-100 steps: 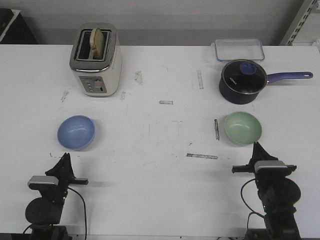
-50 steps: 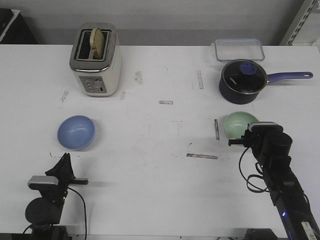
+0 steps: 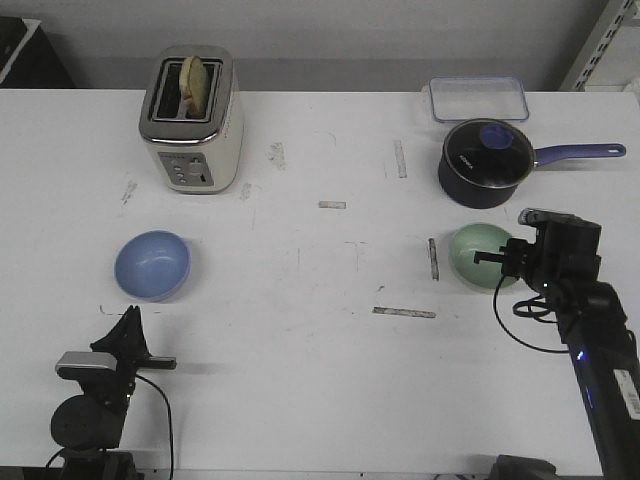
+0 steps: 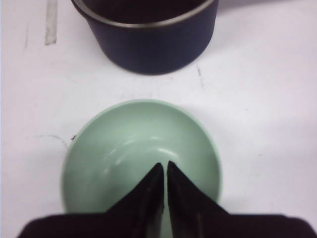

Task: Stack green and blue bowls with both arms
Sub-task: 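Move the right gripper forward and grasp the rim of the pale green bowl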

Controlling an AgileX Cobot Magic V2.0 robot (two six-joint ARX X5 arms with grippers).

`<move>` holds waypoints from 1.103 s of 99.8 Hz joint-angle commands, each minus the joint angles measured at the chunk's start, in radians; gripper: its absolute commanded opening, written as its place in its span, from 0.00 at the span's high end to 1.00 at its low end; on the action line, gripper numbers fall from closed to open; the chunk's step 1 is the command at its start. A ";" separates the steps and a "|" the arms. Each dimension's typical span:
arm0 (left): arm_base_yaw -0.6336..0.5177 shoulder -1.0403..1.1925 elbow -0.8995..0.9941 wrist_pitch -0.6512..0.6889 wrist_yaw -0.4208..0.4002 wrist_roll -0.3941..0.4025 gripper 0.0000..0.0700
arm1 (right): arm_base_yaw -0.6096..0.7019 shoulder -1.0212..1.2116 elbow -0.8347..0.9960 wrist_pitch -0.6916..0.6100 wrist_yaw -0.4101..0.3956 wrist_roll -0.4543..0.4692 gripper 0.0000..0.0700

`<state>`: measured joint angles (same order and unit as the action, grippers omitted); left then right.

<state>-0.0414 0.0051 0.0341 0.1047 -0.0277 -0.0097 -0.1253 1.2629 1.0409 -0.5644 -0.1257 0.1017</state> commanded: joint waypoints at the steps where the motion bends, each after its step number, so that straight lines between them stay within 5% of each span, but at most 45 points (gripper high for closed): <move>1: 0.002 -0.002 -0.021 0.016 -0.003 0.008 1.00 | -0.019 0.039 0.050 -0.023 -0.046 0.014 0.99; 14: 0.002 -0.002 -0.021 0.016 -0.003 0.008 1.00 | -0.079 0.113 0.124 -0.105 -0.140 0.014 0.92; 34: 0.002 -0.002 -0.021 0.016 -0.003 0.008 1.00 | -0.159 0.194 0.171 -0.164 -0.191 0.008 0.45; 53: 0.002 -0.002 -0.021 0.016 -0.003 0.008 1.00 | -0.177 0.246 0.171 -0.196 -0.215 -0.023 0.34; 89: 0.002 -0.002 -0.021 0.016 -0.003 0.008 1.00 | -0.177 0.370 0.171 -0.174 -0.215 -0.047 0.37; 110: 0.002 -0.002 -0.021 0.016 -0.003 0.008 1.00 | -0.177 0.388 0.171 -0.157 -0.214 -0.047 0.80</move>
<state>-0.0414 0.0051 0.0341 0.1047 -0.0277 -0.0097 -0.3012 1.6337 1.1915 -0.7341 -0.3386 0.0711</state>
